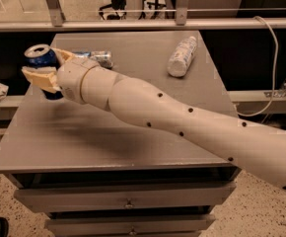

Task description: Place pepsi can upright

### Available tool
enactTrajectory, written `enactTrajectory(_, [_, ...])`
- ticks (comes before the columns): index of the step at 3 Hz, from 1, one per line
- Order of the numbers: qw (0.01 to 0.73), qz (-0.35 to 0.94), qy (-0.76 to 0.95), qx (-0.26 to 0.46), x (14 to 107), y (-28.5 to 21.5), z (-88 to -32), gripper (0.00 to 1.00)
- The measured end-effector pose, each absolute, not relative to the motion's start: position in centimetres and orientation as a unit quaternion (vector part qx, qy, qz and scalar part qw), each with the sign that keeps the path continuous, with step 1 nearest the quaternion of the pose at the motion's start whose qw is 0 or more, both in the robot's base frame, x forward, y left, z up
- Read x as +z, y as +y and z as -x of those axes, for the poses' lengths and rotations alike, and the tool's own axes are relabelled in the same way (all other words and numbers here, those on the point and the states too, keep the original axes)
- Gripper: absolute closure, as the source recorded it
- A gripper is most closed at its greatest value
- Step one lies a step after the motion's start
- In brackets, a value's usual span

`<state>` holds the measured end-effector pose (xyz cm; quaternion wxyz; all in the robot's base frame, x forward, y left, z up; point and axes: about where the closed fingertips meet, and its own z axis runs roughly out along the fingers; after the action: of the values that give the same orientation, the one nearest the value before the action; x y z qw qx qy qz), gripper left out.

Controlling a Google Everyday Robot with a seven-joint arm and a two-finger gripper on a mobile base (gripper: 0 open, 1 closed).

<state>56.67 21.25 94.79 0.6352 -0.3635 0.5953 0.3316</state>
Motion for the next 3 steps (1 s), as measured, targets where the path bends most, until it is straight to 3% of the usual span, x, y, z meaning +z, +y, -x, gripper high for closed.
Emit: enactTrajectory(3, [0.620, 0.363, 0.600, 0.352, 93.6, 20.8, -55.9, 1.00])
